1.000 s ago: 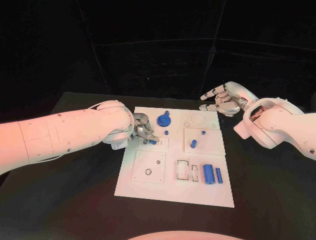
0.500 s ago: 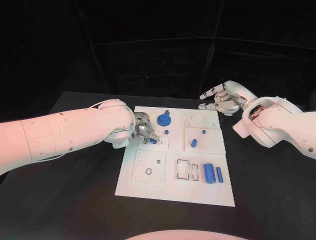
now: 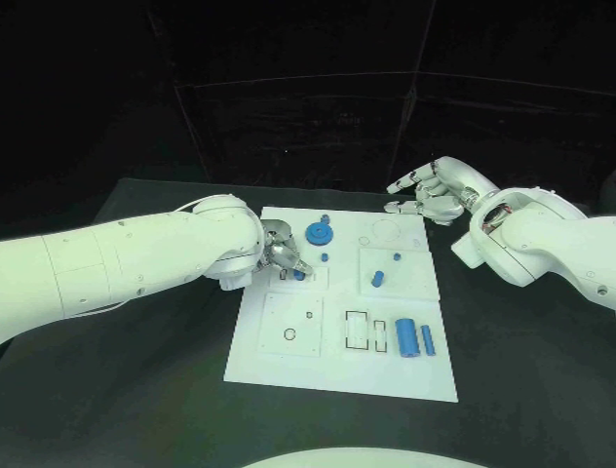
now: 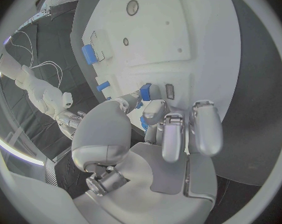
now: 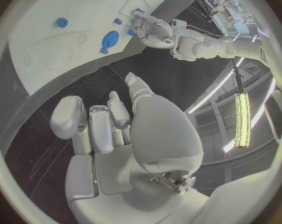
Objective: Assemble the parts on the task board
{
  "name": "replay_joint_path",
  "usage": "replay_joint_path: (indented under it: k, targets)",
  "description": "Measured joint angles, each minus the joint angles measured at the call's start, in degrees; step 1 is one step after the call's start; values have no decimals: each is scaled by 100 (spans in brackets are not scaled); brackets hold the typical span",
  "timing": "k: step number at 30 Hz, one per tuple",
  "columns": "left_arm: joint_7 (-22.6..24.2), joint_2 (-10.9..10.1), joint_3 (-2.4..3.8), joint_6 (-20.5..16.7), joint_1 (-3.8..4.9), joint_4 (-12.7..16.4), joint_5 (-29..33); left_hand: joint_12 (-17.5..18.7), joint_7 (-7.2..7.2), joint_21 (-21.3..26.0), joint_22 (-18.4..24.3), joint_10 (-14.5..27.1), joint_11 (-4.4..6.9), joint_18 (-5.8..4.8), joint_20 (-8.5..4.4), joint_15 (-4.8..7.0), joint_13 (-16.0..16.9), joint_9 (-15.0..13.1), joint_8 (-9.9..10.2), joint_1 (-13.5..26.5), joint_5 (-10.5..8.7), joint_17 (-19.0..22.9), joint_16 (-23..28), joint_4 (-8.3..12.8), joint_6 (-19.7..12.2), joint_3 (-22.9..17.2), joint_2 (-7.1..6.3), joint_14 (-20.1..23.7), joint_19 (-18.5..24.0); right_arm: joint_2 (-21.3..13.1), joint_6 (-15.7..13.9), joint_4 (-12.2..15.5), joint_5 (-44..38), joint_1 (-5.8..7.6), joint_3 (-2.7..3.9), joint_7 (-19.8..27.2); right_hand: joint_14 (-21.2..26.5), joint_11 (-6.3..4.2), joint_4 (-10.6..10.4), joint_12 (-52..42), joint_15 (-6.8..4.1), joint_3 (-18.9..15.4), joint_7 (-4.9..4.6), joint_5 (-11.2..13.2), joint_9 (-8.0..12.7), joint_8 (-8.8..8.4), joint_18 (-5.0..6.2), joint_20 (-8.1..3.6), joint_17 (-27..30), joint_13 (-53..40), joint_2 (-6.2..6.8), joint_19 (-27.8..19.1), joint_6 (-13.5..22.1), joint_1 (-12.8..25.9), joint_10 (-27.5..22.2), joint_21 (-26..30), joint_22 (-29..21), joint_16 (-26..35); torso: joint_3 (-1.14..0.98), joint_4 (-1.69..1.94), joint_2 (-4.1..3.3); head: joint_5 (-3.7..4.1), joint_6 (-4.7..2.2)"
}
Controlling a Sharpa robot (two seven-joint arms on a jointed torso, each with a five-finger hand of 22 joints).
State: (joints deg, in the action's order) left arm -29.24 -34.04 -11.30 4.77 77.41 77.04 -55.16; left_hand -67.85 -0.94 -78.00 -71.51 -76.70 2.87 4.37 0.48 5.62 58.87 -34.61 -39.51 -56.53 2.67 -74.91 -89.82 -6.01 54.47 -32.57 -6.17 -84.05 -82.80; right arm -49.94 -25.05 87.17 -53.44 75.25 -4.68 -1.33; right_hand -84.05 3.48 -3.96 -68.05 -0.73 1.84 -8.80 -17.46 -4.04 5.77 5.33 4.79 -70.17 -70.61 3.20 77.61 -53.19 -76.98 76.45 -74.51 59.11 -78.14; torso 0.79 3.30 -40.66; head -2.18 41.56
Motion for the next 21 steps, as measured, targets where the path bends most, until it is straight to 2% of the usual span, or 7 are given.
replay_joint_path:
  k: [9, 12, 17, 21]
  targets:
    - [0, 13, -2, 7, -4, -24, 1, -27, 17, -21, -36, -40, 0, 1, -17, 0, 34, 10, -23, 286, 0, 0, 0, -151, 57, 264, 14, 0, -17, 3, 2, -4, 0, 0, 0, -7, 0, 0, 0, 0, 0, 0, 0, 0, 0, 0, 0, 0, 15, 11, 0, 0, 0, 0, 0, 0, -18, 0, -1, 0, 0, 4, -3]
    - [0, 16, -2, 7, -4, -40, 1, -50, 4, -21, -56, -51, 11, 1, -17, 0, 44, 10, -23, 415, 0, 0, 0, -221, 82, 449, -23, 0, -17, 4, 3, -5, 0, 0, 0, -9, 0, 0, -15, 0, 0, -15, 0, 0, 0, 0, 0, 0, 15, 17, 0, 0, 0, 0, 0, 0, -18, 0, -1, 0, 0, 5, -5]
    - [0, 16, -2, 5, -4, -48, 1, -66, 24, -45, -83, -60, 20, 1, -37, 14, 56, 16, -23, 606, 0, 0, 0, -361, 103, 917, -144, 14, -37, 5, 4, -7, 0, 0, 0, -10, 0, 0, -15, 0, 0, -15, 0, 0, 0, 0, 0, 0, 15, 19, 0, 0, 0, 0, 0, 0, -29, 0, -2, 0, 2, 7, -11]
    - [-1, -8, -2, 1, -4, -29, 1, -67, 45, -45, -104, -81, 41, 1, -37, 42, 63, 16, -23, 608, 0, 0, 0, -448, 123, 1296, -147, 1, -37, 5, 4, -10, 0, 0, 0, -12, 0, 0, -15, 0, 0, -15, 0, 0, 0, 0, 0, 0, 22, 24, 3, 0, 0, 2, 0, 0, -33, 0, -2, 0, 2, 11, -16]
